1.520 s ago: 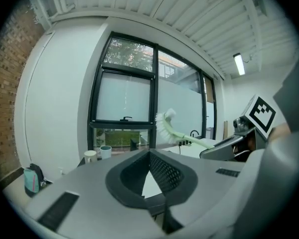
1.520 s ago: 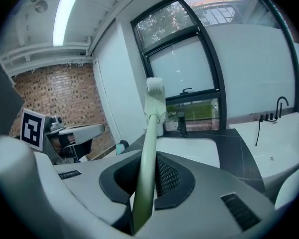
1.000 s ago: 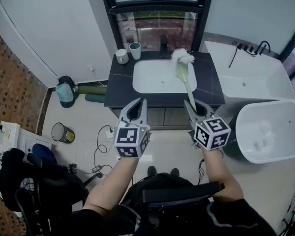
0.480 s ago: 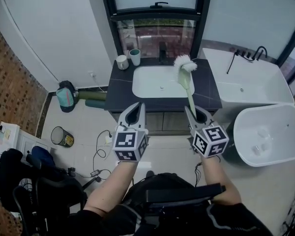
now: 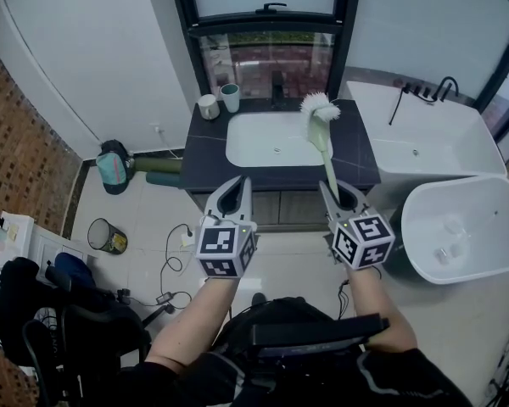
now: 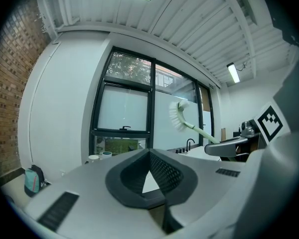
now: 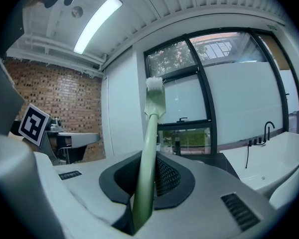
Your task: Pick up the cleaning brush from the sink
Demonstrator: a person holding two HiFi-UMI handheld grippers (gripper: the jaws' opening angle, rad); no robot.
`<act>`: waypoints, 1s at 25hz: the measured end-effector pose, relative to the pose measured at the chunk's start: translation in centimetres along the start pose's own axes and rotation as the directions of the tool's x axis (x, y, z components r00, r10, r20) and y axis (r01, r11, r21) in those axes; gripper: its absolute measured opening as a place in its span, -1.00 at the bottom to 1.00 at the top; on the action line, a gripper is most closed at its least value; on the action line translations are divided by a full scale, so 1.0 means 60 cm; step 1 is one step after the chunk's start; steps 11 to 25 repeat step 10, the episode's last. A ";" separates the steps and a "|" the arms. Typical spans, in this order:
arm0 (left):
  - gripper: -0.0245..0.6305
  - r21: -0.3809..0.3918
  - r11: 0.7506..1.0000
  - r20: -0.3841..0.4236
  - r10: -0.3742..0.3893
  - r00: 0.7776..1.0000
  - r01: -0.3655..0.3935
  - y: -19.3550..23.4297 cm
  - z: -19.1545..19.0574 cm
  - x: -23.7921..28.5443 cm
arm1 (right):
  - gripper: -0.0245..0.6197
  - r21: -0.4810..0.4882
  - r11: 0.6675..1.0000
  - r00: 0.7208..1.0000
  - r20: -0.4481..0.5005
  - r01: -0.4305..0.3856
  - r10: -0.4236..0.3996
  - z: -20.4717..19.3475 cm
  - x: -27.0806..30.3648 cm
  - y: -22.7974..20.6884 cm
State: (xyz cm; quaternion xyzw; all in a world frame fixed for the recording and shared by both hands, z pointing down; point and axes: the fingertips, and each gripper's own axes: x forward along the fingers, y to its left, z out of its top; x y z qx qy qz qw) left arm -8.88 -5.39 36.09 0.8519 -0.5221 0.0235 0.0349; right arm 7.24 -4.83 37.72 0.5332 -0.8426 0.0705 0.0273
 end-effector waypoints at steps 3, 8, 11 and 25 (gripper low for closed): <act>-0.93 0.002 1.000 -0.001 0.002 1.000 -0.002 -0.001 -0.001 0.000 | -0.88 -0.001 1.000 1.000 -0.003 0.001 -0.001 -0.002 -0.001 -0.001; -0.93 0.003 1.000 -0.003 0.007 1.000 -0.007 -0.005 -0.002 0.004 | -0.88 -0.004 1.000 1.000 -0.005 0.001 -0.001 -0.002 0.000 -0.007; -0.93 0.004 1.000 -0.004 0.007 1.000 -0.007 -0.007 -0.001 0.006 | -0.89 -0.006 1.000 1.000 -0.005 0.001 -0.002 0.000 0.000 -0.010; -0.93 0.004 1.000 -0.004 0.007 1.000 -0.007 -0.007 -0.001 0.006 | -0.89 -0.006 1.000 1.000 -0.005 0.001 -0.002 0.000 0.000 -0.010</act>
